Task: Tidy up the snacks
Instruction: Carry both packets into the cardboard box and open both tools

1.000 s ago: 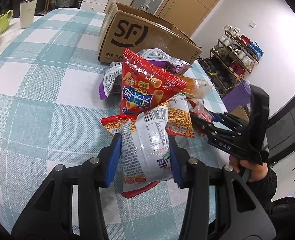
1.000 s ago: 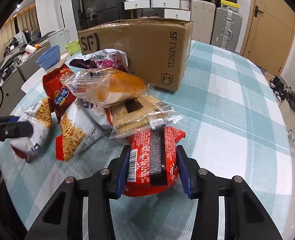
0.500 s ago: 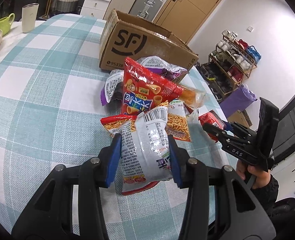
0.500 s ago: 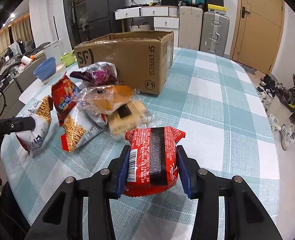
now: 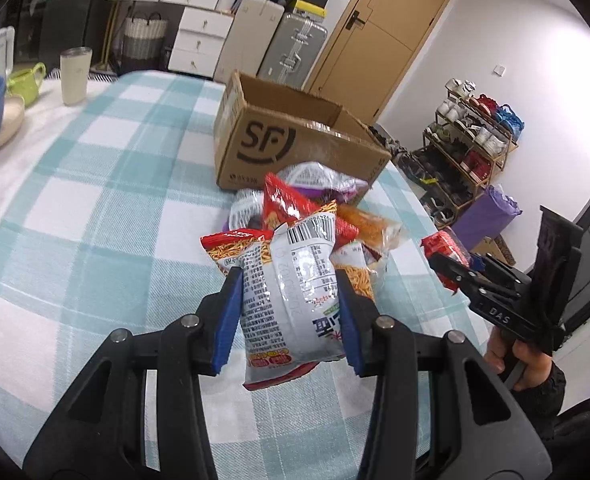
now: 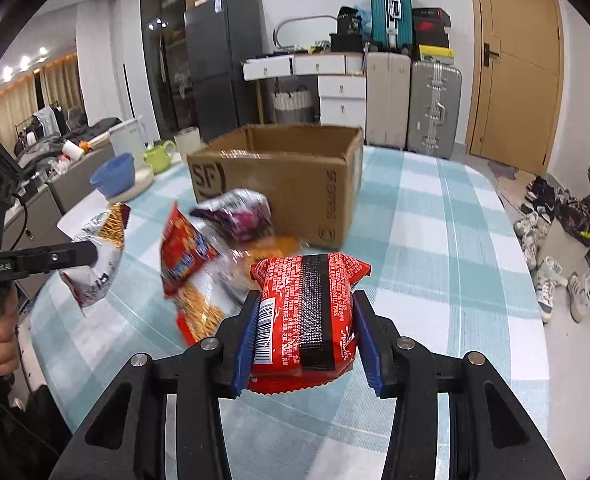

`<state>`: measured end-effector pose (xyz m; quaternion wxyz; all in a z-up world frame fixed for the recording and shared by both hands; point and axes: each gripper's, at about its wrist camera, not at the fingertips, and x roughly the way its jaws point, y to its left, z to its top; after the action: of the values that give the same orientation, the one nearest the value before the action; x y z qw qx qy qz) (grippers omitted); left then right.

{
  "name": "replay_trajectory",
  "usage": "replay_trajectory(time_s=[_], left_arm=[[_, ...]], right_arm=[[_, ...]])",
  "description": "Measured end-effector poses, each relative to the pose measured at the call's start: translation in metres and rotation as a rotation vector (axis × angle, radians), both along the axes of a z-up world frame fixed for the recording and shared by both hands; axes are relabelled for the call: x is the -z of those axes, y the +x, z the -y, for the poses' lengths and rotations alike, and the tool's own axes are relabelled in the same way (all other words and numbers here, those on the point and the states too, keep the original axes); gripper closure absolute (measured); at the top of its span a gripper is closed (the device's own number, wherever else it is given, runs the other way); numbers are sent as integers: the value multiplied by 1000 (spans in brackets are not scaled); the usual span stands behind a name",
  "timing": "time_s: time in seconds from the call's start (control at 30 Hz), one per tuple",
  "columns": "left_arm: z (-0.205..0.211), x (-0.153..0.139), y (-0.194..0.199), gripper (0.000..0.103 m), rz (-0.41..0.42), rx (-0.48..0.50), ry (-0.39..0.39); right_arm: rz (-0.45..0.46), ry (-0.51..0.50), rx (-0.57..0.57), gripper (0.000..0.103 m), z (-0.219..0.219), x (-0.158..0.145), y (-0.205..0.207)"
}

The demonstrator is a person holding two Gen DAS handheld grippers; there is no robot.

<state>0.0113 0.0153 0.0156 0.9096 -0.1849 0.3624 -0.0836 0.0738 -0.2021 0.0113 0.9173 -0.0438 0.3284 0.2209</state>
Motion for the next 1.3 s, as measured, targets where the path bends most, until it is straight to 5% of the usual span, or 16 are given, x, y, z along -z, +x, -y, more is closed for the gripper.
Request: replay_trajectory(time_s=[0.73,1.3], left_arm=[[9,-63,32,62,116,-54,181],[16,-70,97,62,114,-35,185]], right_arm=[[90,87,-13,58,-23,-44,25],[69,104,10,58,-21,-49,76]])
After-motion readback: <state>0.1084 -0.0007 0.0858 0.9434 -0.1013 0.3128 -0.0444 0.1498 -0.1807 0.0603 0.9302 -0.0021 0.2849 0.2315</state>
